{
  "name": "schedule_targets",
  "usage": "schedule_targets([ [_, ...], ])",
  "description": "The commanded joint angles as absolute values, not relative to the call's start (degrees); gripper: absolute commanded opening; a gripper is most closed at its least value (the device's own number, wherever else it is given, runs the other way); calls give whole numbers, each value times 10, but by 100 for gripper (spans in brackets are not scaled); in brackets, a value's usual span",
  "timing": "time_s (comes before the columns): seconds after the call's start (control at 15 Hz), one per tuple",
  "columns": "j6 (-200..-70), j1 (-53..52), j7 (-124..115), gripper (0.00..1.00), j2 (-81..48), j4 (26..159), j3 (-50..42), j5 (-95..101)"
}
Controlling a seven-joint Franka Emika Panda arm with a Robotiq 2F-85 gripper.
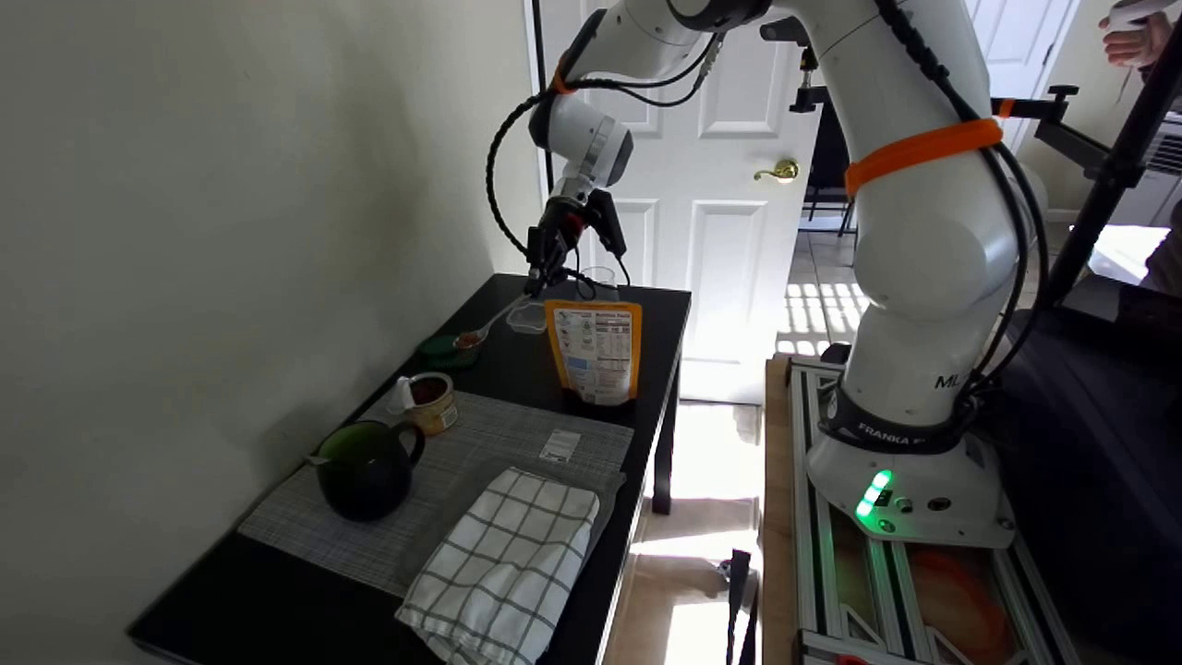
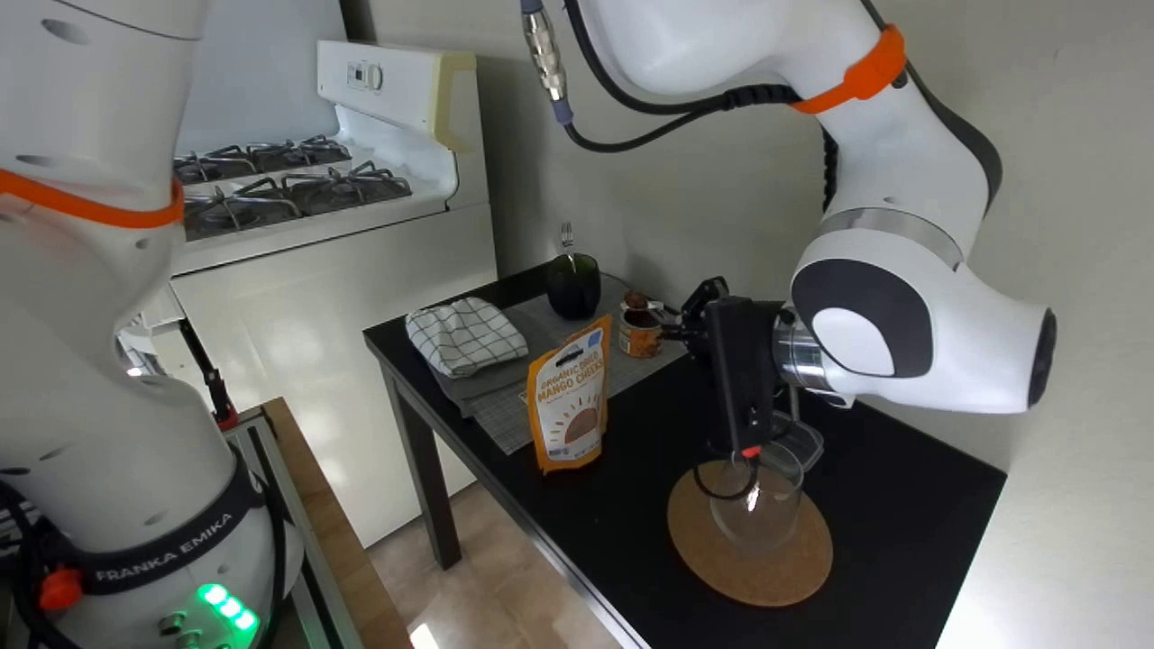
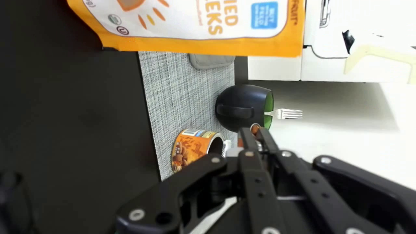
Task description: Scoop up the coffee powder from the can and put it into the jar
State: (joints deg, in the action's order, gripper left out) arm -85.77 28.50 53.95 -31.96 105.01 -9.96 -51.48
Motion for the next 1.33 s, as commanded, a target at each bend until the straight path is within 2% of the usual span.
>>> schedule_targets([
  [0.0,-808,309,559,2,-310,1053,-119,-543],
  [0.8,-800,241,551,2,-301,1003,-102,-566],
  [1.27,-743,254,541,2,-271,1007,-125,-551],
])
